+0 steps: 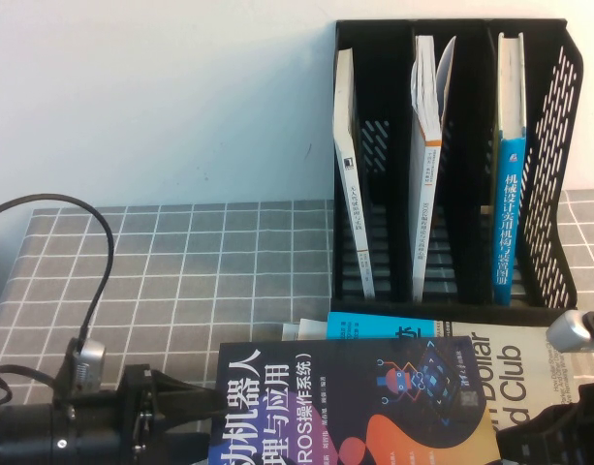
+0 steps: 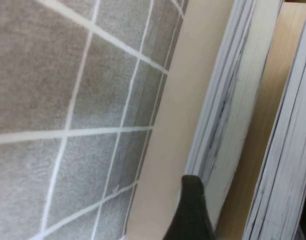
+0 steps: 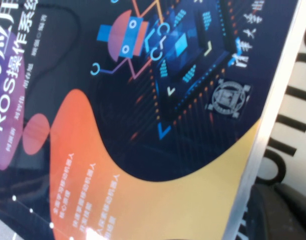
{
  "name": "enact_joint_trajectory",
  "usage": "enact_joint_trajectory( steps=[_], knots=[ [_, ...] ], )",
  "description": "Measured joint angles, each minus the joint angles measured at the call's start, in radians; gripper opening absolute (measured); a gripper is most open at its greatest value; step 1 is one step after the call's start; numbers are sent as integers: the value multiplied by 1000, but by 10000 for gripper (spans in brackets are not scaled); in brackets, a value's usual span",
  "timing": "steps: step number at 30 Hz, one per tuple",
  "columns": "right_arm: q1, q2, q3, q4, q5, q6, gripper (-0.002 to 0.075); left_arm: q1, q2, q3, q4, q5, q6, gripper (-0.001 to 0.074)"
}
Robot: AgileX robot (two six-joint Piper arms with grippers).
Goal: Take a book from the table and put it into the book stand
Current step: Pick up the book with your left arm
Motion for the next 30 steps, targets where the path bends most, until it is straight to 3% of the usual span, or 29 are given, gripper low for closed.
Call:
enact_joint_trajectory(
  steps=[8,16,22,26,30],
  knots=[
    [0,0,0,0,-2,-13,-3,-124,0,0,-86,0,67,484],
    [0,0,0,0,-2,-13,-3,-133,0,0,-110,2,81,442],
    [0,0,0,0,-2,-17,-3,-133,2,0,-110,0,81,327],
    [0,0,0,0,-2,-19,-3,-133,2,0,-108,4,104,130],
    [0,0,0,2,-2,-32,-3,-133,2,0,-110,11,112,120]
  ],
)
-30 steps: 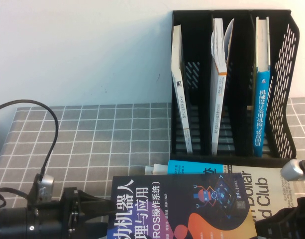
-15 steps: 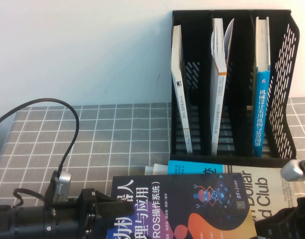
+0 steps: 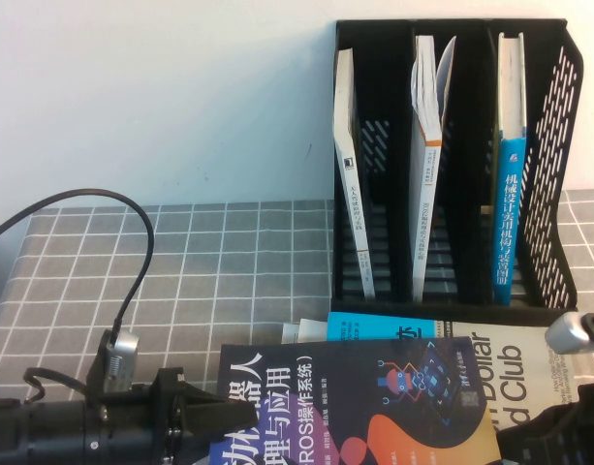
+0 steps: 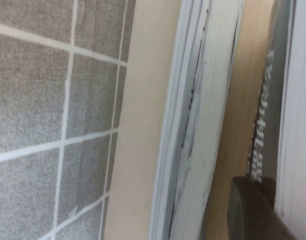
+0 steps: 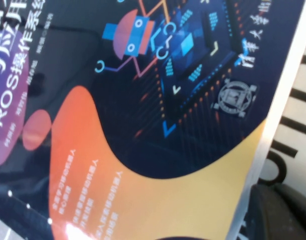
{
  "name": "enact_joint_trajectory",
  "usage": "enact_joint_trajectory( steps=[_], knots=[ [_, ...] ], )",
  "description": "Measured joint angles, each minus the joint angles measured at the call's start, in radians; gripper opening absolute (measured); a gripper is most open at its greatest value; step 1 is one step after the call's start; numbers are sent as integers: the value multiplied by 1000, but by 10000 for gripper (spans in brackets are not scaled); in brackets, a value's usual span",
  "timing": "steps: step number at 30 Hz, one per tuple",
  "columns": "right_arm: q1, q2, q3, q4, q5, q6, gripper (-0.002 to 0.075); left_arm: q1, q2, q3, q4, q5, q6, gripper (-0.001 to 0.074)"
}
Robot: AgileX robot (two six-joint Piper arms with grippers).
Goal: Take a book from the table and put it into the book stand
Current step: Pick up the book with your left arm
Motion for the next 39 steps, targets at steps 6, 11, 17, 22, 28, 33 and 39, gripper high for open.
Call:
enact_joint_trajectory(
  steps=[6,11,17,22,28,33,39],
  knots=[
    [0,0,-1,4,-27,-43,-3,0,-18,-7,3,-2,-5,120],
    [0,-35,-1,-11,-92,-58,-3,0,-111,-46,30,-19,-67,120],
    [0,-144,-1,-47,-173,-60,-3,0,-236,-169,143,-28,-255,118],
    [0,-252,-1,-59,-206,-64,-3,0,-288,-296,265,-28,-397,118],
    [0,-343,-1,-63,-218,-68,-3,0,-337,-427,323,-20,-501,118],
    [0,-349,-1,-63,-248,-68,-3,0,-359,-521,348,-16,-568,118],
    [0,-349,-1,-63,-265,-82,-3,0,-407,-627,357,7,-652,118]
  ],
)
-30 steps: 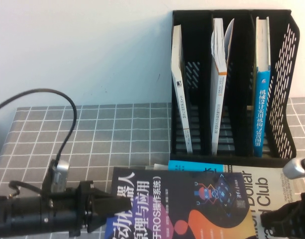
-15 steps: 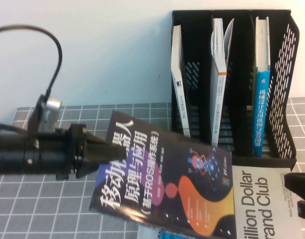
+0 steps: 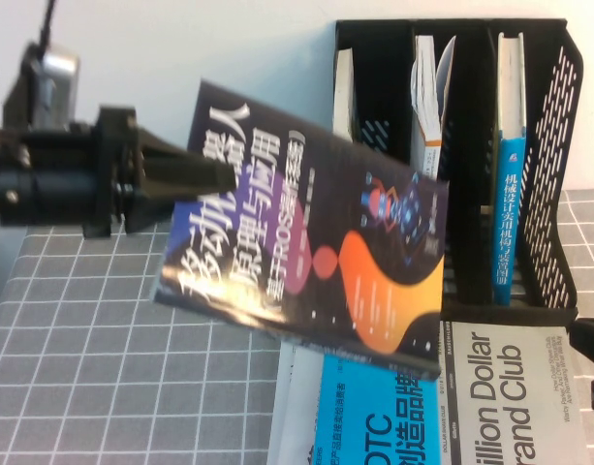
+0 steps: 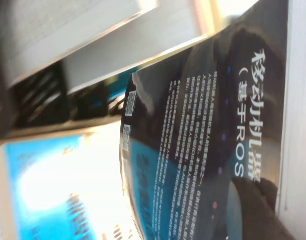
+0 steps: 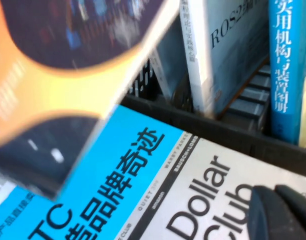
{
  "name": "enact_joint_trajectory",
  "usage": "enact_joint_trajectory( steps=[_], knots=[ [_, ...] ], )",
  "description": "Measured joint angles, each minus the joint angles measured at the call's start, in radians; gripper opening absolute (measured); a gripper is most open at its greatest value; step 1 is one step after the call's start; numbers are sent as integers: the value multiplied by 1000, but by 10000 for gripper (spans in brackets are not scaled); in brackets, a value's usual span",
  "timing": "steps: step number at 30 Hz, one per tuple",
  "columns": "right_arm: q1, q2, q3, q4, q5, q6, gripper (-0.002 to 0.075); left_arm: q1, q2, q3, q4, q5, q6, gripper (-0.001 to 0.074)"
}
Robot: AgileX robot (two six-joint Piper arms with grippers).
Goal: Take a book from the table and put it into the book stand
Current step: Pick up the book with your left arm, then place the book on the book shelf
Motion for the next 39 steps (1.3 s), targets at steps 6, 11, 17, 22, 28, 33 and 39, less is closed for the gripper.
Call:
enact_joint_trajectory(
  steps=[6,11,17,22,28,33,39],
  knots=[
    [0,0,2,0,-37,-8,-3,0,-38,-184,61,16,-95,118],
    [0,0,2,0,-40,-12,-3,0,-38,-331,139,-24,-173,118],
    [0,0,2,0,-28,-12,-3,0,-38,-464,152,-86,-223,118],
    [0,0,2,0,0,-12,-3,0,-41,-504,167,-131,-260,118],
    [0,0,2,-1,24,-12,-3,0,-41,-506,184,-252,-300,118],
    [0,0,2,-2,37,-12,-3,0,-29,-506,165,-316,-306,118],
    [0,0,2,-7,68,-12,-3,-15,46,-506,152,-325,-337,118]
  ],
)
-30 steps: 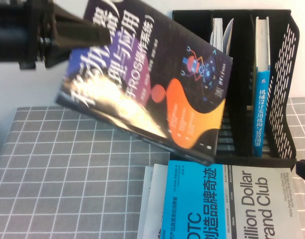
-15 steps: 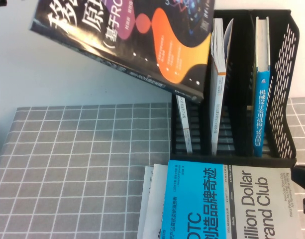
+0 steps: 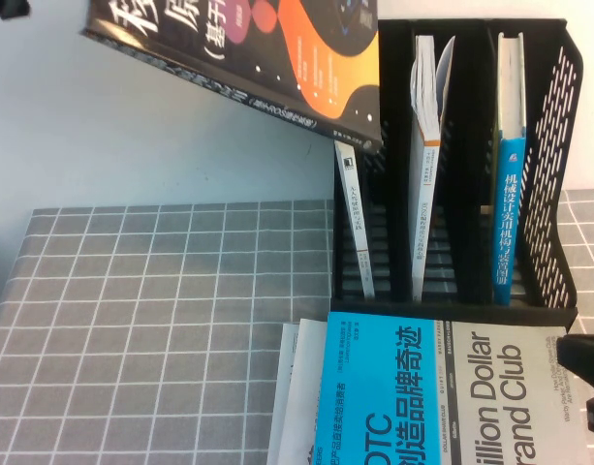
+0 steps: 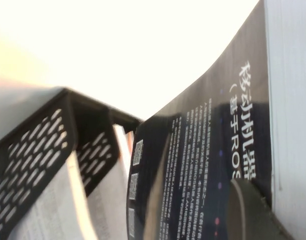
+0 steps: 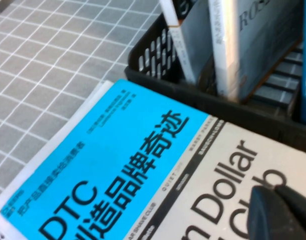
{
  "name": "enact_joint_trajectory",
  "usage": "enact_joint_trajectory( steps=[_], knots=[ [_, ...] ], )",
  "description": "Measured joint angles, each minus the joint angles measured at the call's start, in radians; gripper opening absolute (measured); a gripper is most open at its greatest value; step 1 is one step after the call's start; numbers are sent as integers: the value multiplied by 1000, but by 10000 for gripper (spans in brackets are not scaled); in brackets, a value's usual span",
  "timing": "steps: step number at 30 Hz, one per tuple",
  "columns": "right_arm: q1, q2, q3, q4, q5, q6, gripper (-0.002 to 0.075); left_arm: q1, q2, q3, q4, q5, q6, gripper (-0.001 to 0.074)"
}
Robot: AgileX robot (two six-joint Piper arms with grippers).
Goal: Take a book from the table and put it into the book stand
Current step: Place the book on the book shelf
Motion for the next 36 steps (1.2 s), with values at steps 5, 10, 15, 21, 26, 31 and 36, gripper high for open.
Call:
enact_joint_trajectory(
  steps=[5,10,15,21,26,31,36],
  knots=[
    [0,0,0,-2,19,0,-3,-50,73,0,6,-24,31,118],
    [0,0,0,-2,38,0,-3,-123,125,0,21,-55,66,118],
    [0,0,0,-4,47,38,-3,-153,156,0,84,-97,30,118],
    [0,0,0,-4,49,44,-3,-153,174,0,156,-113,-9,118],
    [0,0,0,-4,50,44,-3,-153,174,0,160,-117,-14,118],
    [0,0,0,-4,50,44,-3,-153,174,0,160,-143,-14,118],
    [0,0,0,-4,55,44,-3,-153,161,0,160,-182,-14,118]
  ],
)
